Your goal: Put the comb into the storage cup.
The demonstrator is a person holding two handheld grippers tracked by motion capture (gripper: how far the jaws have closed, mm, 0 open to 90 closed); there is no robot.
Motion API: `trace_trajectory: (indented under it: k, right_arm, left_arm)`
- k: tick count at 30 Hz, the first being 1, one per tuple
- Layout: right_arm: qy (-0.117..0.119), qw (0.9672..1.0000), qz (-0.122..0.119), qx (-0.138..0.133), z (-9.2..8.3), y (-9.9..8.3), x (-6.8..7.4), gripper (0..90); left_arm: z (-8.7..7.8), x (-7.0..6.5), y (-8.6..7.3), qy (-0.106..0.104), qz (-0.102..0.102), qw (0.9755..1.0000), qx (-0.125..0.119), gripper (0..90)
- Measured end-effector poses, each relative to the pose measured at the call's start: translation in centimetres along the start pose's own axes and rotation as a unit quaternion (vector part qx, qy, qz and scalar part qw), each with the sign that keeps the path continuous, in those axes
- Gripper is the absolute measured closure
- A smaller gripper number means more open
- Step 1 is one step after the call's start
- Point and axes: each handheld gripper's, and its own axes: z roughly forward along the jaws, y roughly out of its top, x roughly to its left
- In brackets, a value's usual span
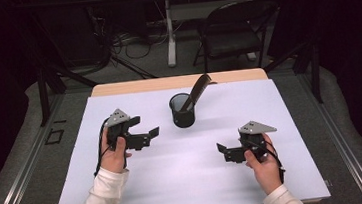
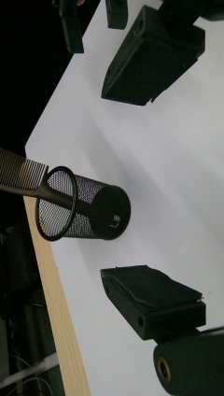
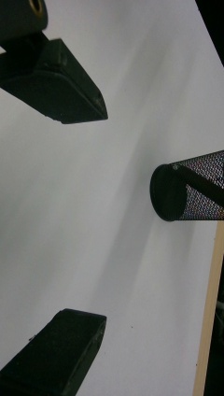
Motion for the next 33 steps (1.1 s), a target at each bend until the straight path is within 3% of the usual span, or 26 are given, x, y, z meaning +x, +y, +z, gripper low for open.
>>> trace_trajectory:
  k: [16, 33]
  right_arm:
    - [-0.014, 0.9999, 0.001, -0.007, 0.4, -1.3, -0.8, 4.8]
    - [-0.01, 0.9999, 0.005, -0.003, 0.4, -1.9, -0.8, 5.7]
  left_arm:
    - [0.0, 0.2, -0.1, 0.002, -0.002, 1.0, 0.0, 12.4]
    - [0.1, 0.3, -0.1, 0.004, -0.001, 1.0, 0.002, 12.3]
